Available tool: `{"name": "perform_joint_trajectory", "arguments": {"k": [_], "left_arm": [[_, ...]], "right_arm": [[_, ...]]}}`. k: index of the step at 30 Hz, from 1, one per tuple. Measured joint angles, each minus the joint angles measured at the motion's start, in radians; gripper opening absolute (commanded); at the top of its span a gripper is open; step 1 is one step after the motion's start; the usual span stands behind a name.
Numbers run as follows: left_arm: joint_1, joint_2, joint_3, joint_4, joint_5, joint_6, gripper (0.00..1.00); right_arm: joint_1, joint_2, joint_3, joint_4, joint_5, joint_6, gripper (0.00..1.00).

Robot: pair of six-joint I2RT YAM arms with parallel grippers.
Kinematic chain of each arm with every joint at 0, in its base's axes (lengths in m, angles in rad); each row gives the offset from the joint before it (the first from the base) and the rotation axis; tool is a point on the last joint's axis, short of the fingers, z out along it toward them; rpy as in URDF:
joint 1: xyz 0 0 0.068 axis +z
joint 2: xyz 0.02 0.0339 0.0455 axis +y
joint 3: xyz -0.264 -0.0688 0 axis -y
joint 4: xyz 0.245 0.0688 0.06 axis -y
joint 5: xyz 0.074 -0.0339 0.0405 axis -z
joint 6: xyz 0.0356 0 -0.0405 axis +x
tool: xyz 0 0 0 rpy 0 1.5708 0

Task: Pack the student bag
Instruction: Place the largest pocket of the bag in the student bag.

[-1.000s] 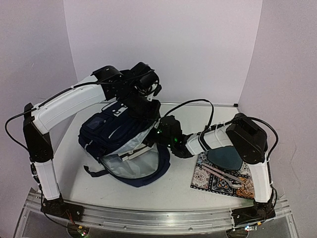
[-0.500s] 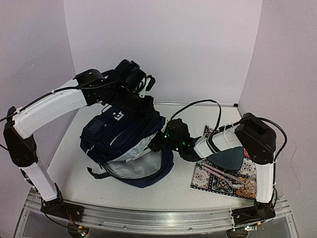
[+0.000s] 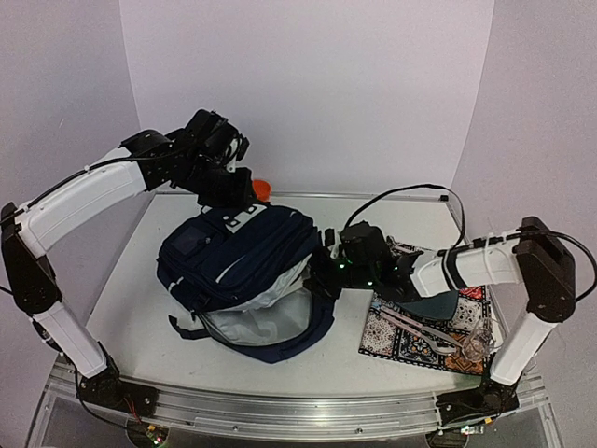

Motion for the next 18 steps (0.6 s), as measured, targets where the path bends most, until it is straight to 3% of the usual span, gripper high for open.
{"name": "perform_joint_trajectory", "arguments": {"k": [7, 12, 18], "left_arm": [[0.073, -0.063, -0.144, 0.017, -0.008, -0.009, 0.34], [0.099, -0.07, -0.253, 0.062, 0.011, -0.016, 0.34], [0.098, -0.064, -0.307, 0.099, 0.05, -0.02, 0.34]], "right_arm": [[0.0, -0.135, -0.02, -0.239, 0.016, -0.135, 0.98], [-0.001, -0.129, 0.065, -0.454, 0.037, -0.256, 0.98], [-0.005, -0.106, 0.096, -0.574, 0.097, -0.367, 0.98]]}}
